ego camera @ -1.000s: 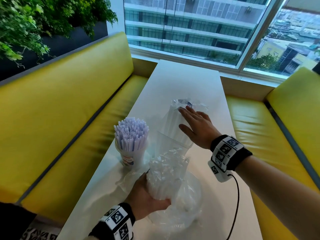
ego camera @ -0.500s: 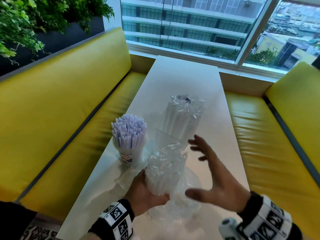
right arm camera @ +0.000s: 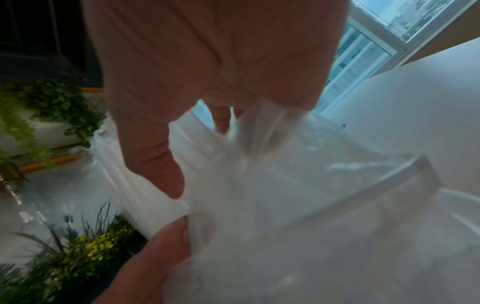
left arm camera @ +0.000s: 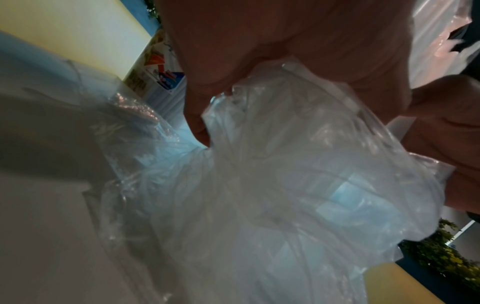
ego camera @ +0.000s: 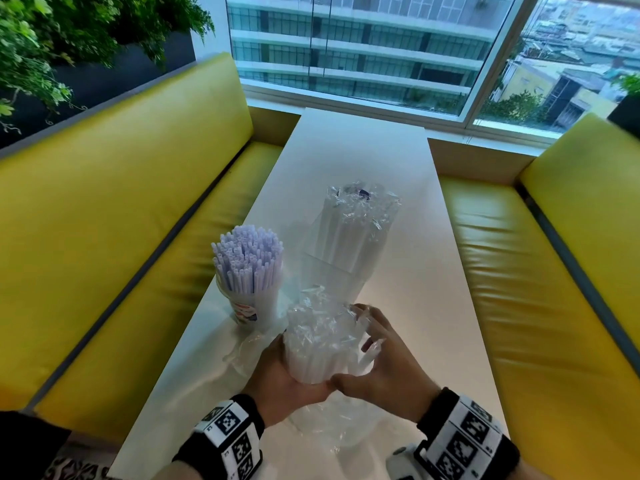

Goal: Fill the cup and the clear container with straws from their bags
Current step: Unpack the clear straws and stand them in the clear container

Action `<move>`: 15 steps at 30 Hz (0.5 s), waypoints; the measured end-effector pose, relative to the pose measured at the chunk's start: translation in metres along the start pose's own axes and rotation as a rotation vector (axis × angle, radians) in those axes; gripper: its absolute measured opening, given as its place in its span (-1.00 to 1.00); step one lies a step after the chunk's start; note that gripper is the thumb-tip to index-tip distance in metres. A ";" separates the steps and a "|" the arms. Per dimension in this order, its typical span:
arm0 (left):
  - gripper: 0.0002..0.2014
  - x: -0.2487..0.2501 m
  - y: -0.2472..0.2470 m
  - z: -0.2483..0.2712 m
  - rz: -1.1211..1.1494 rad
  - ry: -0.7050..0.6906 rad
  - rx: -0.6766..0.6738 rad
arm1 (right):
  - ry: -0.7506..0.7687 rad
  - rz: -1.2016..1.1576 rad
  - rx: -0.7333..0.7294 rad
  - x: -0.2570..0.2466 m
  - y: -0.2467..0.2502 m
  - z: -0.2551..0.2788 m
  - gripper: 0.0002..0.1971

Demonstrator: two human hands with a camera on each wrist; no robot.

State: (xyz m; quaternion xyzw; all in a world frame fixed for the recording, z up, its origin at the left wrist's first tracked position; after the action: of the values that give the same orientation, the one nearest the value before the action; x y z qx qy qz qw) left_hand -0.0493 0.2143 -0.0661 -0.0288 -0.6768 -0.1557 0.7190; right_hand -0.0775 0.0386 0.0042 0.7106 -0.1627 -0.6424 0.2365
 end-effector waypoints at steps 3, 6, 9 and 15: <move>-0.20 0.005 0.001 0.002 0.007 -0.009 0.014 | -0.023 -0.025 -0.054 0.002 0.003 -0.005 -0.23; -0.26 0.003 0.001 0.001 -0.008 -0.017 0.010 | -0.022 -0.099 -0.053 0.000 0.005 -0.007 -0.31; -0.26 0.003 0.003 0.002 -0.018 -0.026 0.009 | -0.036 -0.149 -0.095 0.001 0.004 -0.008 -0.27; -0.27 0.006 0.006 0.006 -0.038 -0.008 -0.008 | -0.056 -0.127 -0.233 -0.001 0.012 -0.016 -0.32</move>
State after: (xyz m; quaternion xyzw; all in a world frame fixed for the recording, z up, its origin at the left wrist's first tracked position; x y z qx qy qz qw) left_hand -0.0529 0.2206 -0.0590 -0.0195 -0.6795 -0.1716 0.7131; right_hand -0.0605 0.0313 0.0127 0.6691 -0.0481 -0.6900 0.2716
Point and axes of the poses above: each hand's wrist, its own z-axis away from the middle knuckle, its own y-axis out of the back of the hand, x = y × z, the point moved 3 cm from there along -z, towards the middle knuckle, and after that the axes turned 2 degrees about x, right-handed, at the moved point
